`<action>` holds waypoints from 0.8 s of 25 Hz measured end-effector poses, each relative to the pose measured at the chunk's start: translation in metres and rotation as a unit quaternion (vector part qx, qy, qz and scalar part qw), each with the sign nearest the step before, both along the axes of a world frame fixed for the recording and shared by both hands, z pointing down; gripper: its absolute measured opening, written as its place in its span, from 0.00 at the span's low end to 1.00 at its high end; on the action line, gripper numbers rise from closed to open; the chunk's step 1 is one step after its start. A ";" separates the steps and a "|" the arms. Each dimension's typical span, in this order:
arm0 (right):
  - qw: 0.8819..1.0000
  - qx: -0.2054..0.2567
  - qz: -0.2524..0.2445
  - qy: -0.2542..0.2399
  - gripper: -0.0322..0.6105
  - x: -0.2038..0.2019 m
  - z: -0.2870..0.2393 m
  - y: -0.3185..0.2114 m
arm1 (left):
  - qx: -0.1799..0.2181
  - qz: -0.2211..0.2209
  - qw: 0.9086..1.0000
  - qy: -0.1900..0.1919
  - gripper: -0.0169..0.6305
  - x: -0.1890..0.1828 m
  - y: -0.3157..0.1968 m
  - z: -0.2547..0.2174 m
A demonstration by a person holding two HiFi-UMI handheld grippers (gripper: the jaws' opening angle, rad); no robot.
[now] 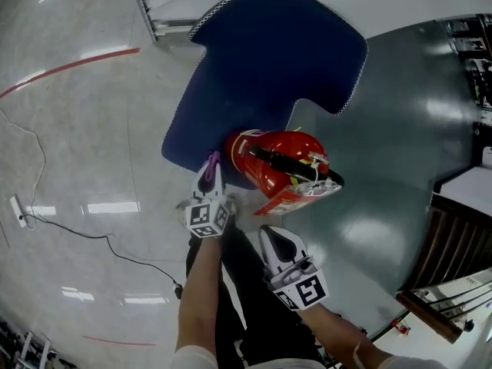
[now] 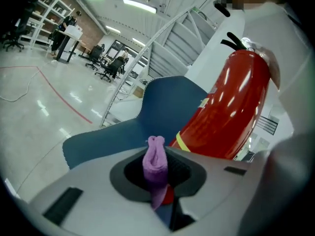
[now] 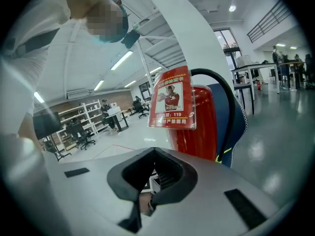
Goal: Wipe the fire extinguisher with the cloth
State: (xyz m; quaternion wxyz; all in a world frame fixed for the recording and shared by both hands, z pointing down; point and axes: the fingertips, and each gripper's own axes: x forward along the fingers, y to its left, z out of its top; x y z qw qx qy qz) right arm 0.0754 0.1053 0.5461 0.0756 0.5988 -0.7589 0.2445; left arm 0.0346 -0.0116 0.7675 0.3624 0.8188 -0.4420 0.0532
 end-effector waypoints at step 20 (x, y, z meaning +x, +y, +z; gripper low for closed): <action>0.999 0.019 0.014 0.023 0.07 0.018 -0.040 -0.008 | 0.019 -0.002 0.987 0.161 0.10 0.030 0.006 -0.136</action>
